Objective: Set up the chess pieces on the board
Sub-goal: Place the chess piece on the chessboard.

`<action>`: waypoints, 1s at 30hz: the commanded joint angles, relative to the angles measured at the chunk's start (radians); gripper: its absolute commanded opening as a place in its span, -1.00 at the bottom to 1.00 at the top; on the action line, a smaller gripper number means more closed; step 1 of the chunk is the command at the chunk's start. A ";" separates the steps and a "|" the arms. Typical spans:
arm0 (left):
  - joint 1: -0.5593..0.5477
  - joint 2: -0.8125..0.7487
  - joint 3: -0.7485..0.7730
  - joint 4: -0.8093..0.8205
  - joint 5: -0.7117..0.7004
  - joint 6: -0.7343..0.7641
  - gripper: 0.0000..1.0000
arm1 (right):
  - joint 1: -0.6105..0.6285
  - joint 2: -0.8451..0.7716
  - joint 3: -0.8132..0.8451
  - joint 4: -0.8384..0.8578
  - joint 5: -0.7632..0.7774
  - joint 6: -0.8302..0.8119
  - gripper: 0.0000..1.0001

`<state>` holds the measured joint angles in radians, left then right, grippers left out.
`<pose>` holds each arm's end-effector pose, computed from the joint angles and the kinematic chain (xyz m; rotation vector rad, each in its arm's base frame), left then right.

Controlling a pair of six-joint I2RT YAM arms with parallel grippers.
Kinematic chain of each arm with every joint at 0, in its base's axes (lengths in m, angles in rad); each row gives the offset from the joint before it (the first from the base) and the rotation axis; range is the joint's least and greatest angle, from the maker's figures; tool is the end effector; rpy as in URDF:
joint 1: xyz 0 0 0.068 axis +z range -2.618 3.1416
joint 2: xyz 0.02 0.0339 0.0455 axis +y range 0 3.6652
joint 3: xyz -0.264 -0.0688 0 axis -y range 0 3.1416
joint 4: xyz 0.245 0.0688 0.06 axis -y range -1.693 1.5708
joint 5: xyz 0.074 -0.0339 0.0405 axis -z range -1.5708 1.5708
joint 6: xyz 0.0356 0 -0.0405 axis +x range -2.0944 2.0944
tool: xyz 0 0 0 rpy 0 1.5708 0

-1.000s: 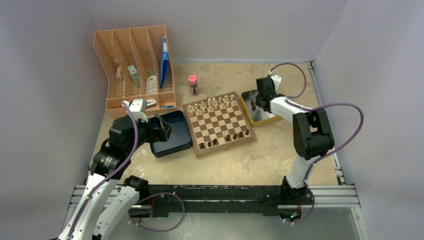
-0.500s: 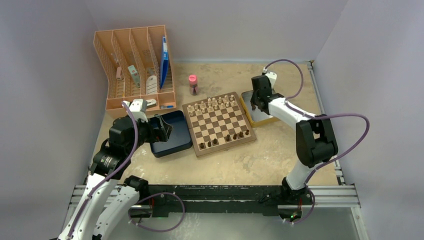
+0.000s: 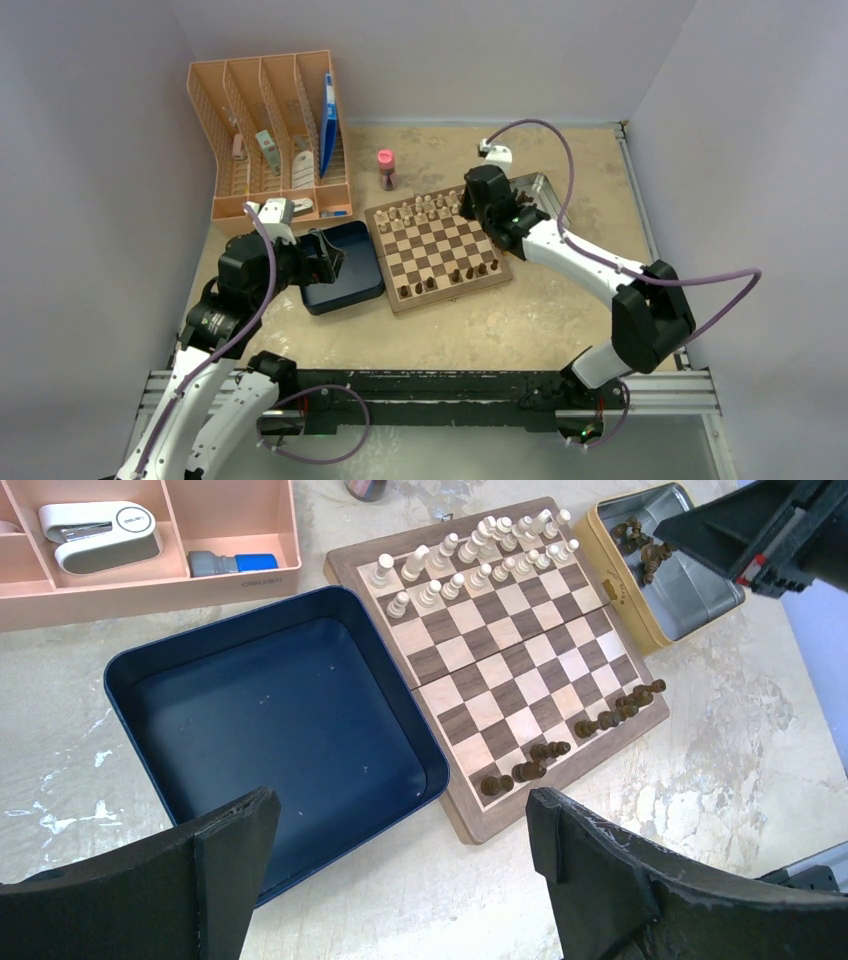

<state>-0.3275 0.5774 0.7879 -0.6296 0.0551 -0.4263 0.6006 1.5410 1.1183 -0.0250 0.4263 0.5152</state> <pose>0.1186 -0.0424 0.3229 -0.0640 2.0290 -0.5370 0.3021 0.1891 0.2855 0.1839 1.9793 0.2943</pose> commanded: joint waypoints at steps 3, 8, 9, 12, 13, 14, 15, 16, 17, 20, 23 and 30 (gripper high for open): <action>0.008 -0.014 0.003 0.044 -0.024 0.005 0.89 | 0.114 -0.030 -0.054 0.111 -0.038 0.017 -0.68; 0.007 -0.036 0.003 0.042 -0.043 0.000 0.89 | 0.218 0.042 -0.035 0.125 -0.040 0.032 -0.68; 0.008 -0.039 0.004 0.042 -0.048 0.000 0.89 | 0.242 0.056 -0.032 0.132 -0.042 0.035 -0.68; 0.007 -0.045 0.002 0.039 -0.053 -0.002 0.89 | 0.305 0.107 -0.012 0.143 -0.044 0.041 -0.68; 0.007 -0.047 0.002 0.039 -0.054 -0.002 0.89 | 0.323 0.124 -0.002 0.140 -0.043 0.044 -0.68; 0.007 -0.048 0.003 0.040 -0.053 -0.002 0.89 | 0.343 0.142 0.010 0.134 -0.042 0.045 -0.68; 0.007 -0.049 0.003 0.039 -0.053 -0.003 0.89 | 0.361 0.159 0.022 0.126 -0.038 0.046 -0.67; 0.007 -0.050 0.004 0.039 -0.054 -0.003 0.89 | 0.377 0.174 0.033 0.117 -0.029 0.048 -0.68; 0.007 -0.050 0.003 0.039 -0.054 -0.003 0.89 | 0.392 0.188 0.044 0.108 -0.019 0.050 -0.68; 0.007 -0.052 0.004 0.039 -0.053 -0.003 0.89 | 0.423 0.215 0.061 0.095 0.002 0.058 -0.68; 0.007 -0.052 0.005 0.039 -0.054 -0.003 0.89 | 0.434 0.222 0.056 0.100 0.004 0.062 -0.68; 0.007 -0.052 0.004 0.038 -0.053 -0.005 0.89 | 0.458 0.235 0.053 0.089 -0.005 0.075 -0.68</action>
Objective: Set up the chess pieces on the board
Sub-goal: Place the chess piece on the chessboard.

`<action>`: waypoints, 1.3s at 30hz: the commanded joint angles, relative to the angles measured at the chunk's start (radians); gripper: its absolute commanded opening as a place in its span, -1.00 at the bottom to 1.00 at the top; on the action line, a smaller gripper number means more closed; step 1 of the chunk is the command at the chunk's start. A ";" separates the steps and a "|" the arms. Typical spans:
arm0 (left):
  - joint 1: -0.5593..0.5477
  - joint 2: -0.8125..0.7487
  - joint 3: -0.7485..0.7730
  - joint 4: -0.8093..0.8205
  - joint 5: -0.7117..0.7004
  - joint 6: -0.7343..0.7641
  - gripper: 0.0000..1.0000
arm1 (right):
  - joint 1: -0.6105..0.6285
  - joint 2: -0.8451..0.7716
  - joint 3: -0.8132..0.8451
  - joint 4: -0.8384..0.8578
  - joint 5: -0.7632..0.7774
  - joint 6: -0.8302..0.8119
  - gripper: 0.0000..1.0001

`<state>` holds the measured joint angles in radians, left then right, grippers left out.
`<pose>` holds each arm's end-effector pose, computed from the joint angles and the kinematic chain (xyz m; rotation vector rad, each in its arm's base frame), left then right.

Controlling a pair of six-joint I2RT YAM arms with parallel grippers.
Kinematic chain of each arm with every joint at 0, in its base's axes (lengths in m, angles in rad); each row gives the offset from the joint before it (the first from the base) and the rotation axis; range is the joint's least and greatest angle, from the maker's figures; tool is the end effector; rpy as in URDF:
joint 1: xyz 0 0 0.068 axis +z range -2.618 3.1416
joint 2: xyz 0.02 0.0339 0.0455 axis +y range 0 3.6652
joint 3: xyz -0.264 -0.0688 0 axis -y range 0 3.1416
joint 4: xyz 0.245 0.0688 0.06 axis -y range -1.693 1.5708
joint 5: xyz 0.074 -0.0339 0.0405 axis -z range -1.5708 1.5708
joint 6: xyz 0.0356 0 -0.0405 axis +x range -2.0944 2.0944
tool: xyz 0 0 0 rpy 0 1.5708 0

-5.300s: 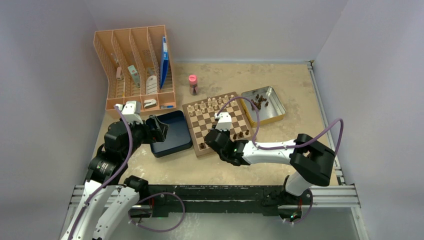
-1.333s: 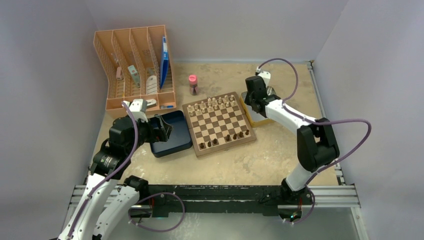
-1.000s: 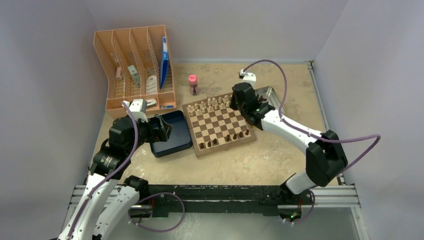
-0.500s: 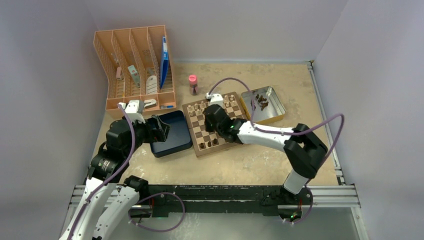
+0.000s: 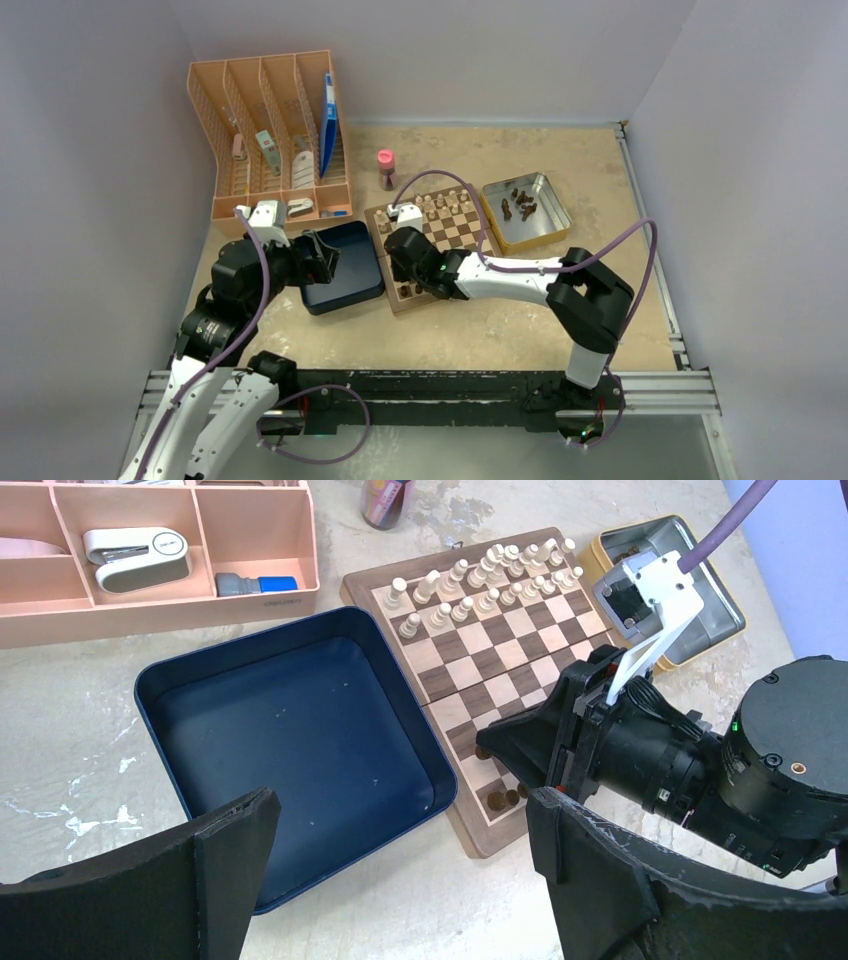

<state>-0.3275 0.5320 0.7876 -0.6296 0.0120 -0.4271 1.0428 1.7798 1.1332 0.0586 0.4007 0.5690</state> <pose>0.1101 -0.0378 0.3274 -0.0904 1.9773 -0.5082 0.2112 0.3345 0.2128 -0.2761 2.1343 0.5252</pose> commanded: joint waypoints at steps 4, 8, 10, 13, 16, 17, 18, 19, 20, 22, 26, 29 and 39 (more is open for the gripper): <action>0.007 -0.005 0.005 0.038 -0.010 -0.004 0.90 | 0.023 0.000 0.042 -0.020 0.043 0.029 -0.67; 0.007 -0.004 0.004 0.039 -0.010 -0.004 0.90 | 0.027 0.006 0.046 -0.035 0.043 0.031 -0.67; 0.007 -0.003 0.004 0.038 -0.010 -0.004 0.90 | 0.030 0.013 0.049 -0.043 0.043 0.034 -0.67; 0.007 -0.005 0.003 0.038 -0.010 -0.004 0.90 | 0.033 0.019 0.051 -0.048 0.046 0.037 -0.66; 0.007 -0.005 0.005 0.038 -0.010 -0.004 0.90 | 0.033 0.026 0.055 -0.054 0.055 0.040 -0.66; 0.007 -0.006 0.004 0.038 -0.010 -0.004 0.90 | 0.033 0.028 0.056 -0.056 0.061 0.040 -0.66; 0.007 -0.006 0.005 0.038 -0.010 -0.004 0.90 | 0.034 0.031 0.057 -0.057 0.065 0.040 -0.66; 0.007 -0.005 0.004 0.038 -0.010 -0.004 0.90 | 0.034 0.034 0.059 -0.057 0.069 0.041 -0.66; 0.007 -0.005 0.004 0.038 -0.010 -0.004 0.90 | 0.034 0.037 0.062 -0.057 0.070 0.044 -0.65; 0.007 -0.005 0.003 0.038 -0.010 -0.004 0.90 | 0.034 0.038 0.063 -0.068 0.073 0.045 -0.66; 0.007 -0.003 0.004 0.038 -0.010 -0.004 0.90 | 0.035 0.035 0.063 -0.079 0.065 0.045 -0.65; 0.007 -0.003 0.004 0.037 -0.010 -0.004 0.90 | 0.034 0.041 0.066 -0.085 0.053 0.044 -0.63; 0.007 -0.005 0.003 0.038 -0.009 -0.004 0.90 | 0.039 0.056 0.072 -0.100 0.064 0.055 -0.52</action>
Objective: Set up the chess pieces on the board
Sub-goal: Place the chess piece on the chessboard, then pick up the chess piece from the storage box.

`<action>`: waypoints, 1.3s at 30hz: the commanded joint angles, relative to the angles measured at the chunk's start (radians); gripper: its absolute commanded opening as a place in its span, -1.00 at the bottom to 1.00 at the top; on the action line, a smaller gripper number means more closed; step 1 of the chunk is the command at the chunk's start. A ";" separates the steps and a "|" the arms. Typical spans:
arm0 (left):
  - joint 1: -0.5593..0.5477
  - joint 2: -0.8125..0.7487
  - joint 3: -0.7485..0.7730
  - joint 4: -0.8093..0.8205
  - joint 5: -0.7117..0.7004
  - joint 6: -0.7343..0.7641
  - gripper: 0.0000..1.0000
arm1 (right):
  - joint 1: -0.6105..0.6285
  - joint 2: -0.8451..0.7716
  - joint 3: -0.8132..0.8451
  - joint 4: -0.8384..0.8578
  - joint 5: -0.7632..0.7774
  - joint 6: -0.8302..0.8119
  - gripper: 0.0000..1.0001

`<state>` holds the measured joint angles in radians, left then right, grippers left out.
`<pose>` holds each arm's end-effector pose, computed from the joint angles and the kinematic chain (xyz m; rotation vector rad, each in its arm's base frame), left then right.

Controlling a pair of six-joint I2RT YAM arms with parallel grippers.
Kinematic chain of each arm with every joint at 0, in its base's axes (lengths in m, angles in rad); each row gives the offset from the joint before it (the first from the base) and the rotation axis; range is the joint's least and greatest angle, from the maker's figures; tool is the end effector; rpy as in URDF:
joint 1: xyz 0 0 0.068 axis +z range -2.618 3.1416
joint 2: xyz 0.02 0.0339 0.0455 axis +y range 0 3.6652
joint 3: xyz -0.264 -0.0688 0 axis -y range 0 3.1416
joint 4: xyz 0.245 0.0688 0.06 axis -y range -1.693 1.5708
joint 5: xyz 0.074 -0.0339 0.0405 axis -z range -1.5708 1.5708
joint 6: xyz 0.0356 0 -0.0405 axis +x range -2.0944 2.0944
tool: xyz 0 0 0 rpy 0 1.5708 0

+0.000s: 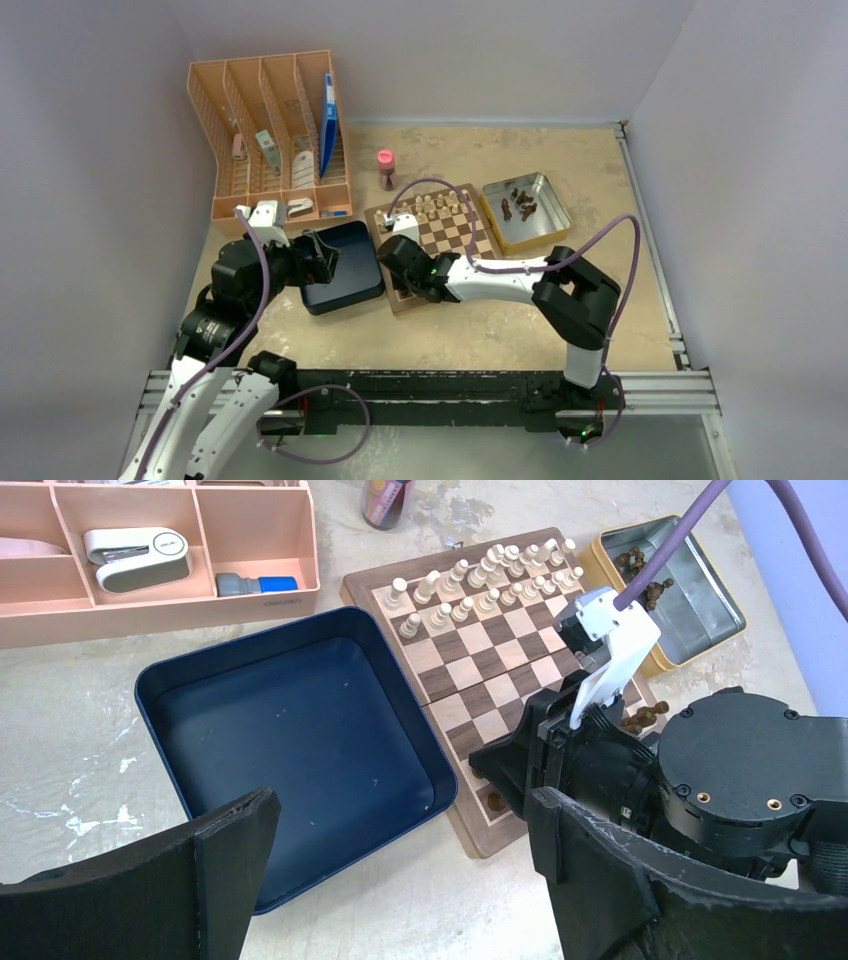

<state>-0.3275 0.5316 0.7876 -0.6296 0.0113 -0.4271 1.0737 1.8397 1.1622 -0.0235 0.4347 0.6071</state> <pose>0.1100 -0.0378 0.3274 -0.0909 1.9768 -0.5076 0.2039 0.3443 0.1926 -0.2916 2.2120 0.4411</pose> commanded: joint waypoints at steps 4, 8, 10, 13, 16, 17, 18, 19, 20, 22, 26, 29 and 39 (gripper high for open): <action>0.007 -0.005 0.005 0.038 -0.009 -0.004 0.90 | 0.008 -0.004 0.057 -0.030 0.044 0.015 -0.49; 0.007 -0.005 0.004 0.038 -0.009 -0.004 0.90 | 0.007 -0.006 0.064 -0.037 0.056 0.014 -0.45; 0.007 -0.005 0.005 0.038 -0.010 -0.004 0.90 | 0.008 -0.007 0.070 -0.037 0.056 0.009 -0.44; 0.007 -0.004 0.003 0.038 -0.010 -0.004 0.90 | 0.008 -0.015 0.083 -0.041 0.055 -0.001 -0.41; 0.007 -0.003 0.005 0.038 -0.009 -0.004 0.90 | 0.008 -0.030 0.097 -0.063 0.058 0.003 -0.39; 0.007 -0.003 0.004 0.038 -0.010 -0.004 0.90 | 0.008 -0.034 0.105 -0.076 0.059 0.006 -0.39; 0.008 -0.003 0.005 0.038 -0.010 -0.004 0.90 | 0.008 -0.040 0.111 -0.087 0.059 0.008 -0.39; 0.007 -0.003 0.003 0.038 -0.010 -0.004 0.90 | 0.007 -0.047 0.115 -0.094 0.060 0.008 -0.38; 0.007 -0.002 0.004 0.037 -0.010 -0.004 0.90 | 0.006 -0.056 0.117 -0.097 0.070 0.003 -0.37; 0.007 -0.004 0.004 0.039 -0.010 -0.002 0.89 | 0.004 -0.069 0.123 -0.101 0.103 -0.010 -0.36; 0.007 -0.006 0.000 0.046 -0.002 0.001 0.90 | -0.025 -0.081 0.146 -0.118 0.139 -0.038 -0.35; 0.007 0.007 0.003 0.047 0.012 0.004 0.90 | -0.078 -0.099 0.152 -0.121 0.147 -0.051 -0.35; 0.007 0.060 0.042 0.089 0.104 0.029 0.93 | -0.400 -0.178 0.120 -0.104 0.163 -0.130 -0.36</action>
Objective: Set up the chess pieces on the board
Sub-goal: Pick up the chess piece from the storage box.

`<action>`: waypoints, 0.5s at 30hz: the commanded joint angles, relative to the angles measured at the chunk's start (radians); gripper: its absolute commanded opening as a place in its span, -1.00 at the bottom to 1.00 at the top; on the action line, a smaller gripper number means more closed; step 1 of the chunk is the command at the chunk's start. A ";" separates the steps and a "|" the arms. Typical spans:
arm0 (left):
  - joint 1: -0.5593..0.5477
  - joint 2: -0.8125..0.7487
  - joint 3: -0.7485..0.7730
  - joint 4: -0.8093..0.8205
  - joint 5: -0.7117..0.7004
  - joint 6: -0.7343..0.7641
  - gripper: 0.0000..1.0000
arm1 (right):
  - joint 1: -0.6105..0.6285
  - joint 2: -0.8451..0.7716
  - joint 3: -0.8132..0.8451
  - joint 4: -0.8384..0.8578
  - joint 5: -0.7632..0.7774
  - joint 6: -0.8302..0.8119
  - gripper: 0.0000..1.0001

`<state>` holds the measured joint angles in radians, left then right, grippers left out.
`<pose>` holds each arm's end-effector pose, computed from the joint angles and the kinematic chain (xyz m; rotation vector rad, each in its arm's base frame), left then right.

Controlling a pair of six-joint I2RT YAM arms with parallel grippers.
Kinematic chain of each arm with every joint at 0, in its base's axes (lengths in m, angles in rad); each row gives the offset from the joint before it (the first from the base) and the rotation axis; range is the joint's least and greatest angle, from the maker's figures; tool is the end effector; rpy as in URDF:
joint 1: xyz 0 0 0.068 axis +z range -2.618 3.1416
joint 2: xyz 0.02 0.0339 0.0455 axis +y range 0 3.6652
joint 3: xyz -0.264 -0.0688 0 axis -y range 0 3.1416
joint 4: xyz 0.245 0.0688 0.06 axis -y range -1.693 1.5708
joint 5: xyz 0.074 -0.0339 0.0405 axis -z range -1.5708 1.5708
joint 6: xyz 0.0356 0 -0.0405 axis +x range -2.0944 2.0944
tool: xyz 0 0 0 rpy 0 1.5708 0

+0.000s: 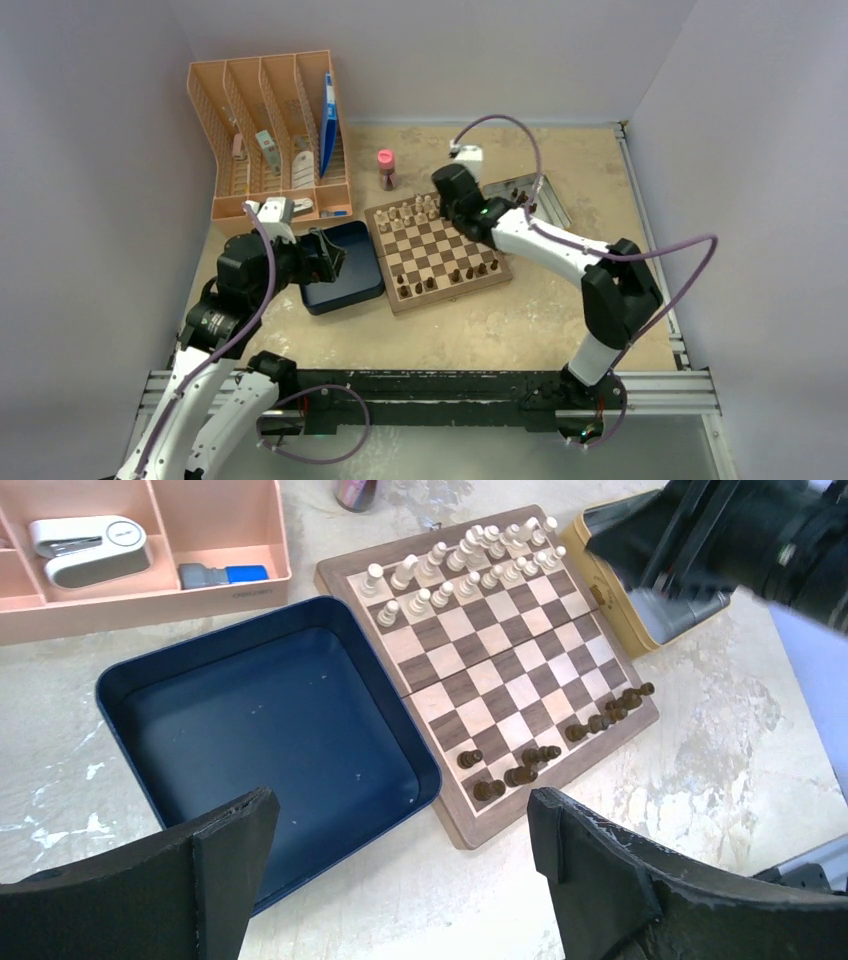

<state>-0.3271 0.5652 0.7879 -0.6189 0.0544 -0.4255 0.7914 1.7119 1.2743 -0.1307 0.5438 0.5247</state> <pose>0.1166 -0.0416 0.3252 -0.0624 2.0058 -0.5416 0.2890 0.2663 0.2692 0.0375 2.0572 0.2329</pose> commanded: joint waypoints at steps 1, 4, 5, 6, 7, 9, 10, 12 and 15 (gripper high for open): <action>0.007 0.039 0.051 0.079 0.074 0.031 0.93 | -0.153 -0.051 0.008 0.012 0.055 -0.053 -0.36; 0.007 0.088 0.076 0.071 0.089 0.044 0.93 | -0.257 -0.028 0.026 0.030 0.022 -0.070 -0.36; 0.007 0.099 0.076 0.072 0.090 0.050 0.93 | -0.281 -0.018 0.031 0.040 0.018 -0.078 -0.36; 0.007 0.107 0.070 0.075 0.090 0.059 0.93 | -0.304 -0.007 0.031 0.058 0.017 -0.089 -0.36; 0.007 0.110 0.062 0.080 0.088 0.067 0.93 | -0.330 0.010 0.034 0.071 0.012 -0.096 -0.36; 0.007 0.106 0.031 0.083 0.077 0.068 0.93 | -0.387 0.055 0.051 0.074 -0.016 -0.091 -0.36; 0.007 0.096 0.018 0.087 0.077 0.068 0.93 | -0.411 0.080 0.060 0.074 -0.036 -0.089 -0.36; 0.007 0.070 0.001 0.096 0.076 0.065 0.92 | -0.440 0.125 0.078 0.078 -0.061 -0.100 -0.38; 0.007 0.039 -0.012 0.109 0.065 0.065 0.91 | -0.452 0.159 0.084 0.099 -0.041 -0.128 -0.38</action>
<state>-0.3271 0.6483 0.7853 -0.5823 0.1200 -0.3786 0.3477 1.8465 1.3190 -0.0715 0.5133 0.4438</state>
